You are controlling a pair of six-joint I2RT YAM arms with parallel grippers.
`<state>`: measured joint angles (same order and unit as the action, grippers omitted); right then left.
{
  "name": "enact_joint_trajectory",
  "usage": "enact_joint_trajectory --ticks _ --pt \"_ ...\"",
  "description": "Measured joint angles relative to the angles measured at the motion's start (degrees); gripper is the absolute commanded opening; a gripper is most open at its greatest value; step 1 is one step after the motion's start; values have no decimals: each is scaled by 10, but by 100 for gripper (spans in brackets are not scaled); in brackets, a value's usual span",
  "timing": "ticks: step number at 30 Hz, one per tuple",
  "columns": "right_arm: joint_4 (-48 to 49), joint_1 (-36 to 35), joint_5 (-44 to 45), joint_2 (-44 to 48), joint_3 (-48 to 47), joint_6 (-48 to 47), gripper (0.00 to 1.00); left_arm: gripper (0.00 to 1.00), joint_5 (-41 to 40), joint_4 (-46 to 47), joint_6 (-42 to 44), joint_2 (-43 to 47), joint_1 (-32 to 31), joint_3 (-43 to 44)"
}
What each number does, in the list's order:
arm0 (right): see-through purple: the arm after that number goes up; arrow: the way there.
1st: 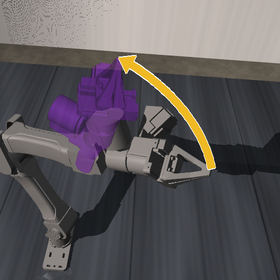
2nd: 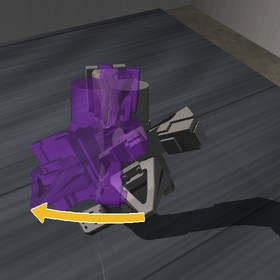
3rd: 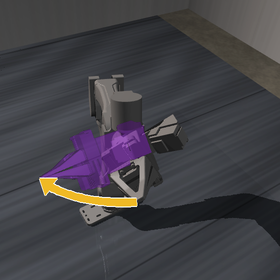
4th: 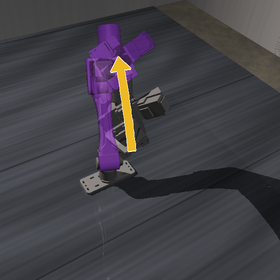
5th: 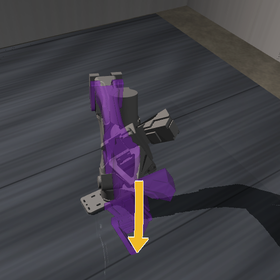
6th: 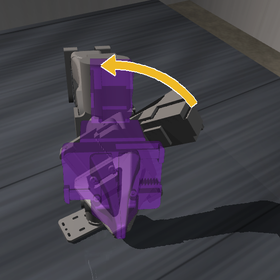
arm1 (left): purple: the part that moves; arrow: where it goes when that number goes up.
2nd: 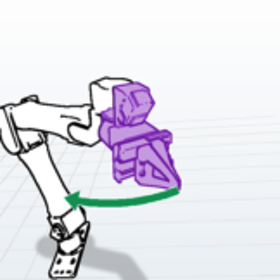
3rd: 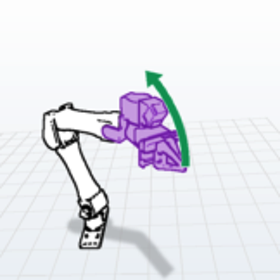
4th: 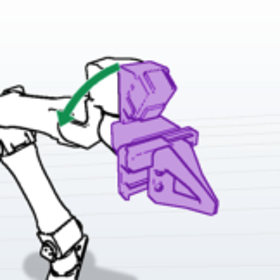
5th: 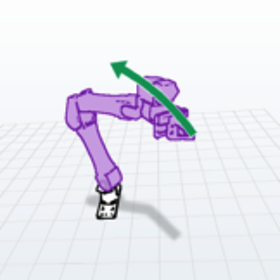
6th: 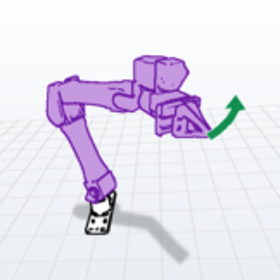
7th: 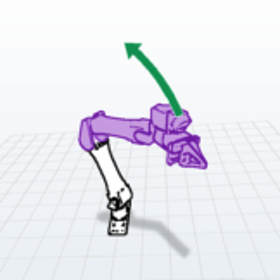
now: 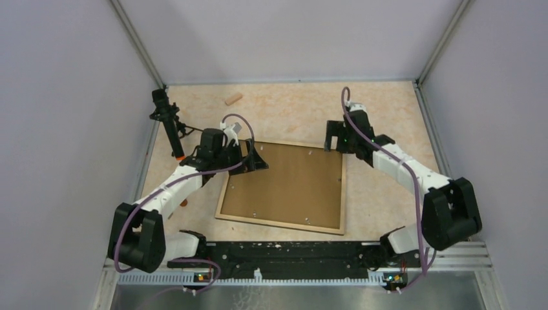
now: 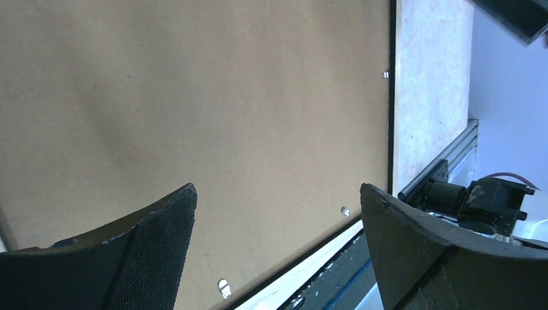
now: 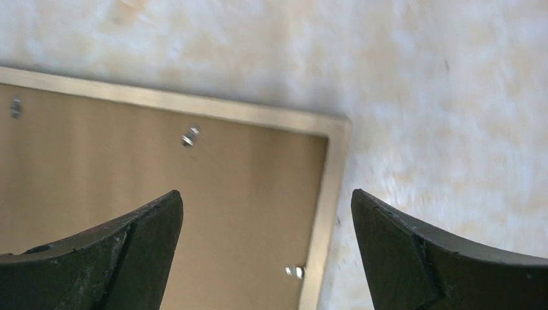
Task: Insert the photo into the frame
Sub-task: Install the photo frame at the center of the board.
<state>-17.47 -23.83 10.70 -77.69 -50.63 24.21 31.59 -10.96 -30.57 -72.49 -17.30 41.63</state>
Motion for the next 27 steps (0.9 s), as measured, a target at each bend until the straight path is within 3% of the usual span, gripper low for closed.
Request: enact_joint_trajectory --ticks 6,13,20,27 --pt "-39 -1 -56 -122 -151 -80 99 98 -37 -38 25 5 0 12" --pt "-137 -20 -57 -203 -209 11 99 99 -154 -114 8 5 2 23" --pt "-158 -35 7 -141 -101 55 99 98 -255 -145 0 8 36 25" --pt "-137 -16 -10 -85 24 84 99 98 -245 -119 -17 -2 130 -14"
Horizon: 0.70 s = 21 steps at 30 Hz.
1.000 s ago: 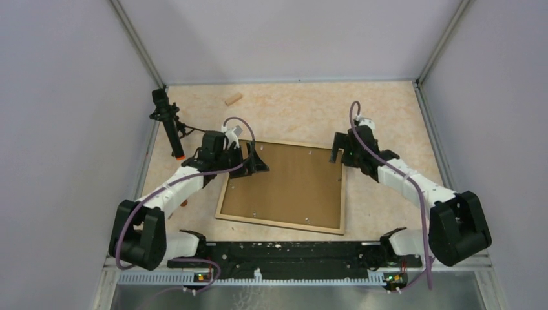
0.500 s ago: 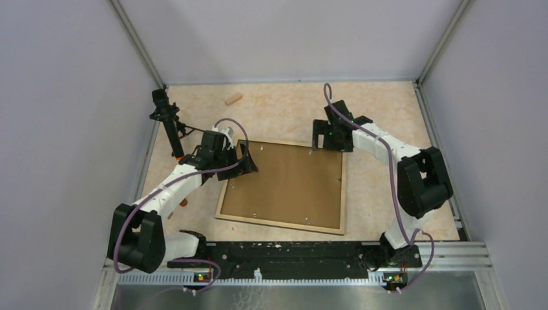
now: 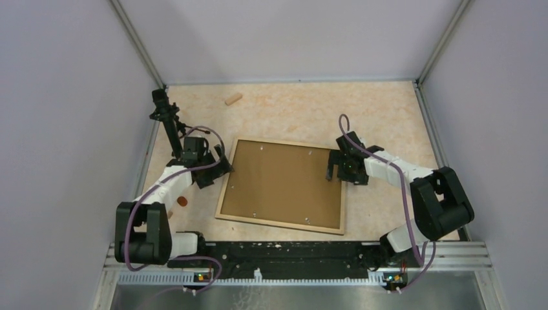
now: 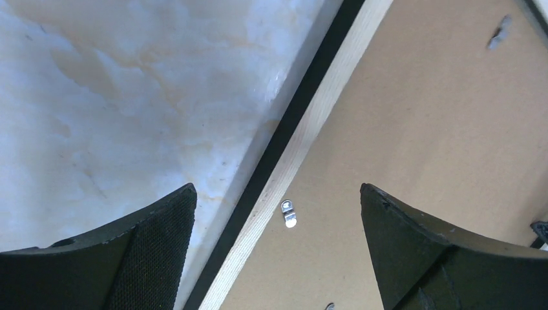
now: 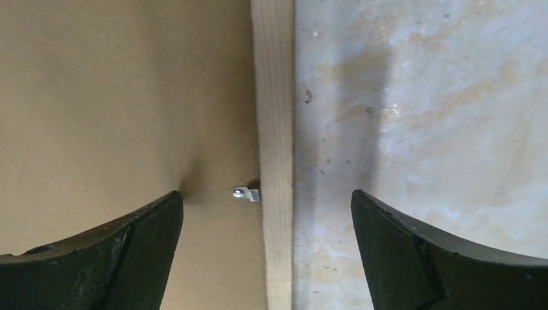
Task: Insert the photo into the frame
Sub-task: Install the photo frame at the center of the board, then adjust the photo frame at the center of the board.
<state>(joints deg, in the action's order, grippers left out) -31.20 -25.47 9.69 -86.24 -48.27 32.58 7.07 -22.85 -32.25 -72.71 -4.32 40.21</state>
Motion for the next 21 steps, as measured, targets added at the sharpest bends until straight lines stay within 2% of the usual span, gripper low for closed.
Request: enact_joint_trajectory --ticks 6,11,16,21 --pt "73 2 -54 7 19 33 99 98 84 31 -18 -34 5 -34" --pt "86 26 -68 -22 -7 29 99 98 122 76 -31 -30 -9 -54" --pt "91 72 -60 -135 -131 -16 99 98 122 104 -55 7 -83 -90" --pt "107 83 -70 -286 -325 -73 99 99 136 85 -100 51 -194 -121"
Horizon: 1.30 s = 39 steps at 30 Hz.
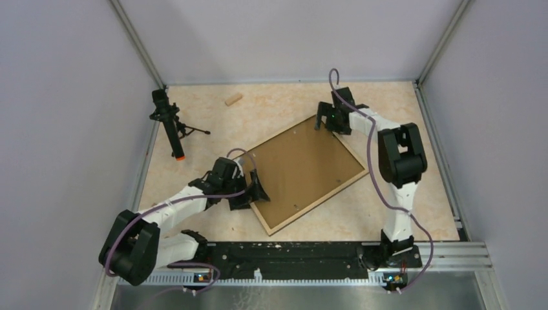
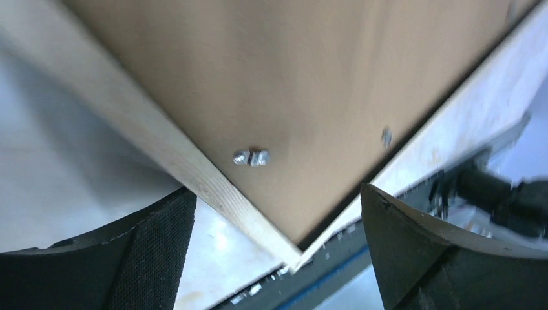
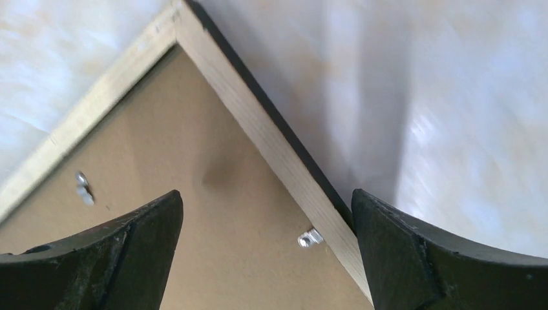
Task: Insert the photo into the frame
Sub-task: Adjust the photo frame at the center of the board.
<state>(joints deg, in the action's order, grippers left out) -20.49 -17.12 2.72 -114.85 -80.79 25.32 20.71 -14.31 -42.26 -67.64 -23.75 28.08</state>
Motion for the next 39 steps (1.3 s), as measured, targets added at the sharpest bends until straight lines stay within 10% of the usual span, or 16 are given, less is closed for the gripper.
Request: enact_joint_trajectory --ticks 11,18,26,39 --pt "-132 -51 7 -114 -265 -63 99 99 48 -29 -17 92 -97 -21" --pt "-172 -50 47 87 -64 -25 99 98 -45 -24 54 189 -96 22" --pt "-116 -31 21 324 249 85 99 98 -175 -33 146 -54 -75 280" --pt "45 42 -79 303 365 154 99 98 -183 -55 168 -405 56 469"
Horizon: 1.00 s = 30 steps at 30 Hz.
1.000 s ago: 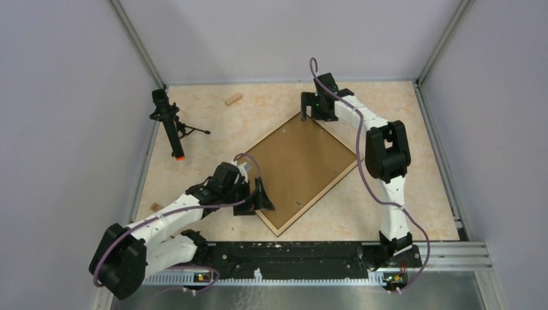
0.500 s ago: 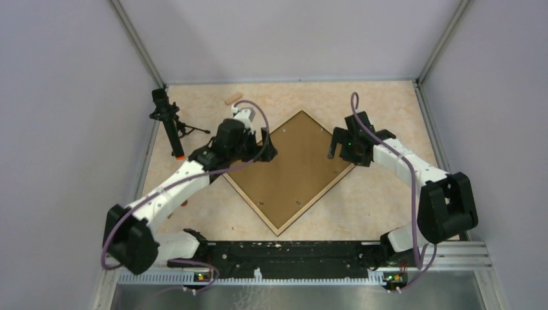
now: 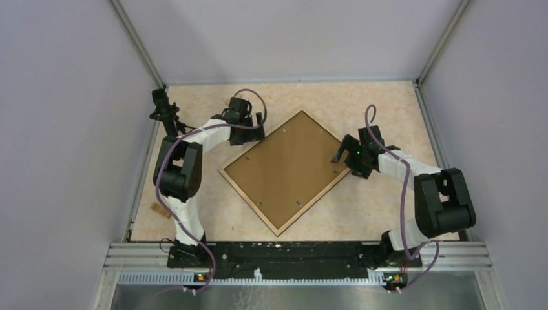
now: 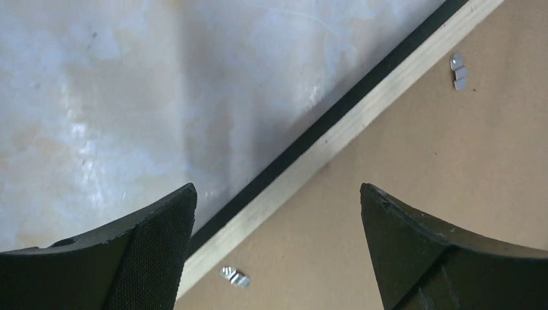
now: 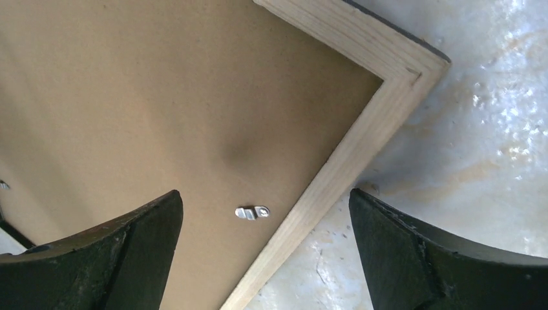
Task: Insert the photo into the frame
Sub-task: Adjust the photo frame at the center of the board.
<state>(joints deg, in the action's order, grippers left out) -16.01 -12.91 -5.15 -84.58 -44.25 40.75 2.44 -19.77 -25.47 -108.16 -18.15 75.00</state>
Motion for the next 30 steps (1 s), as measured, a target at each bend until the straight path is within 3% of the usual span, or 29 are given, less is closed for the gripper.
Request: enact_joint_trajectory --ticks 7,14,20,30 --pt "42 0 -16 -42 -22 3 99 98 42 -9 9 -39 0 19" --pt "40 3 -19 -125 -114 -18 99 95 93 39 -17 83 12 -150" --pt "-30 2 -4 -199 -222 -45 96 95 132 38 -39 171 5 -252" --pt "-96 -39 62 -147 -169 -30 74 94 147 57 -78 236 4 -324"
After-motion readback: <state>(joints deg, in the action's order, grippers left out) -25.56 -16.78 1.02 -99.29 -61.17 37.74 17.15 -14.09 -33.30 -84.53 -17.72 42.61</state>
